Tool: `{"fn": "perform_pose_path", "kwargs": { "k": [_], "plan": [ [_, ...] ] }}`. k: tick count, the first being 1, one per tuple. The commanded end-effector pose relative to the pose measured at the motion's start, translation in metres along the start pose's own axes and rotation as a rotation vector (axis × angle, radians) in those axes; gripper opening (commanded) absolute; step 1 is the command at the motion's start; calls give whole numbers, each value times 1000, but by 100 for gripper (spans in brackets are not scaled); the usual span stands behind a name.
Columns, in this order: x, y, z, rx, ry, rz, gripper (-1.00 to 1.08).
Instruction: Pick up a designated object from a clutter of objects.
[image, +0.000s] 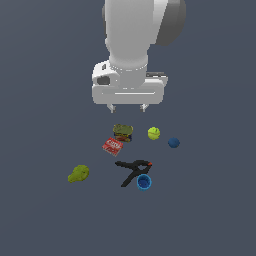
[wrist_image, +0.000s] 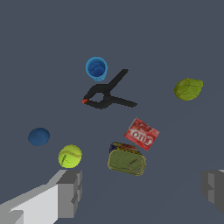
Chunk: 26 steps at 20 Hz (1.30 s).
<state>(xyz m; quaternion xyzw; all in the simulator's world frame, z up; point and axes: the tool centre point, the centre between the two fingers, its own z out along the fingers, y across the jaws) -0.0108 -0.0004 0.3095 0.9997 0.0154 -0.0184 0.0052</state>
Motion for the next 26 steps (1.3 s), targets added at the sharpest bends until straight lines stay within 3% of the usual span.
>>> {"fn": "perform_pose_path", "kwargs": {
  "k": [1,16,26],
  "plan": [
    [0,0,0,0,0,0,100],
    [-7,15,14,-6,-38,-10,100],
    [10,29,27,9,-35,126,100]
  ]
}}
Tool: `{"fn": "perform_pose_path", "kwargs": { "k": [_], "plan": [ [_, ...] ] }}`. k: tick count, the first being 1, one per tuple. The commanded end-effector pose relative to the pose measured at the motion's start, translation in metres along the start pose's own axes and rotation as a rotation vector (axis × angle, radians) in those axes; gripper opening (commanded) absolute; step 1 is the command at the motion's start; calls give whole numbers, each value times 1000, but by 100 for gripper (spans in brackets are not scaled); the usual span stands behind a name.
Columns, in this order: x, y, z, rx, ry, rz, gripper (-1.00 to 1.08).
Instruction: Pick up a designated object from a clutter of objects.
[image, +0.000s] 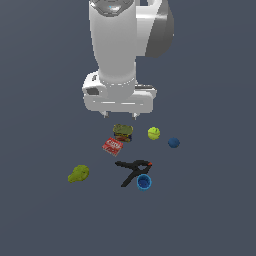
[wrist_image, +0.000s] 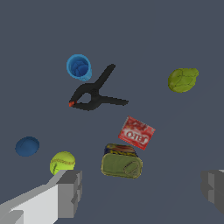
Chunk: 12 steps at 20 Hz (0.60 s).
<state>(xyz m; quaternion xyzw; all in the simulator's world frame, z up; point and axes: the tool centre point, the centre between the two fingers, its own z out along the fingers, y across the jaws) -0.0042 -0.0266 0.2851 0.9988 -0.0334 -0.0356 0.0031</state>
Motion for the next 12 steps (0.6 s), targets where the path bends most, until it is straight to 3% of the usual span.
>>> {"fn": "perform_pose_path", "kwargs": {
  "k": [1,12],
  "plan": [
    [7,5,5,6,1,51,100],
    [50,42,42,39,7,402,100]
  ]
}}
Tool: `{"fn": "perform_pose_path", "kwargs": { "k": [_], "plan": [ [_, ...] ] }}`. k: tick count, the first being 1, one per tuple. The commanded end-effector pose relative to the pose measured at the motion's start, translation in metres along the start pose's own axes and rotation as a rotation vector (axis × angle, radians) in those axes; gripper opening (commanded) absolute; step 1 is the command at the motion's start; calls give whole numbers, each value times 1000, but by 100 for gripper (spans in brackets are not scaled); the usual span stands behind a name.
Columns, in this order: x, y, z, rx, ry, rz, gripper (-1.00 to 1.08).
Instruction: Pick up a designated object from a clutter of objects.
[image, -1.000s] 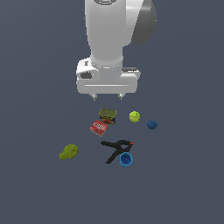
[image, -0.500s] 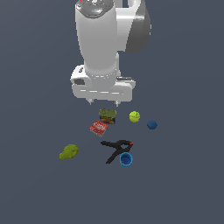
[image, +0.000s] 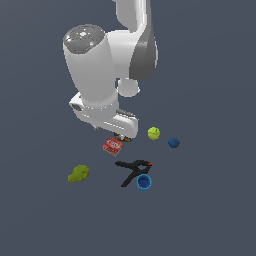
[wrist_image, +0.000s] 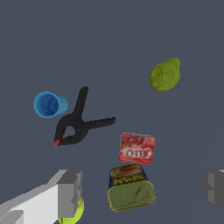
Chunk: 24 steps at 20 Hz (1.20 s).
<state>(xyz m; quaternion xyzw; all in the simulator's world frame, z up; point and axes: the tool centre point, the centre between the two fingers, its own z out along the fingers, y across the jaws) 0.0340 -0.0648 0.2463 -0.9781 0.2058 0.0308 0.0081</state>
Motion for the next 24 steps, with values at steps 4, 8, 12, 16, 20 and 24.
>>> {"fn": "perform_pose_path", "kwargs": {
  "k": [4,8,12,16,20,24],
  "plan": [
    [29,15,23,13,5,201,100],
    [49,28,41,20,9,347,100],
    [68,42,60,25,15,491,100],
    [85,58,79,29,22,635,100],
    [102,74,99,31,31,777,100],
    [115,89,117,32,40,898,100]
  ]
}}
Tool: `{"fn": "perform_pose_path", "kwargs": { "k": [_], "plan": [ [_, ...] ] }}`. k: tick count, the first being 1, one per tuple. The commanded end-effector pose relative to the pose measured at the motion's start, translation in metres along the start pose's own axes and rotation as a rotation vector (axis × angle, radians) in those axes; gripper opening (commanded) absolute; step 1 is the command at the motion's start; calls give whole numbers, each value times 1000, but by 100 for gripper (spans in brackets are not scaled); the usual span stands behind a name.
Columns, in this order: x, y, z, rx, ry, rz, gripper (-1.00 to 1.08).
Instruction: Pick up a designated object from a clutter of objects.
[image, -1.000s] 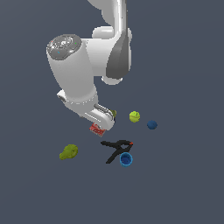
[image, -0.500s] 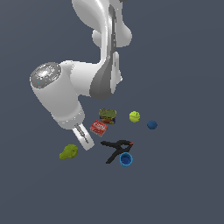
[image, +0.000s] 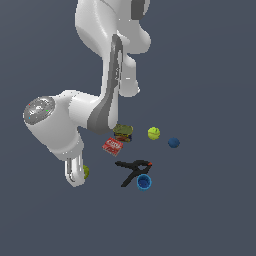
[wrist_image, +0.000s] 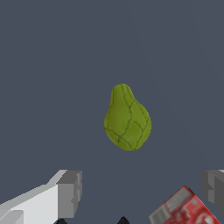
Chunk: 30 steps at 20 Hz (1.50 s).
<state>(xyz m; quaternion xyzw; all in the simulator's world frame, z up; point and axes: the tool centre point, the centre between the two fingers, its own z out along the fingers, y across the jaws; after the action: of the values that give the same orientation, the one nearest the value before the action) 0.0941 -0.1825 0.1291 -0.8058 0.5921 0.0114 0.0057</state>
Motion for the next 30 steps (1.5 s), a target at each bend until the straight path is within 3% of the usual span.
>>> {"fn": "perform_pose_path", "kwargs": {
  "k": [1,12,19,30],
  "plan": [
    [11,0,10,3,7,72,100],
    [38,4,36,7,24,237,100],
    [38,4,41,6,24,240,100],
    [40,5,87,7,24,246,100]
  ]
}}
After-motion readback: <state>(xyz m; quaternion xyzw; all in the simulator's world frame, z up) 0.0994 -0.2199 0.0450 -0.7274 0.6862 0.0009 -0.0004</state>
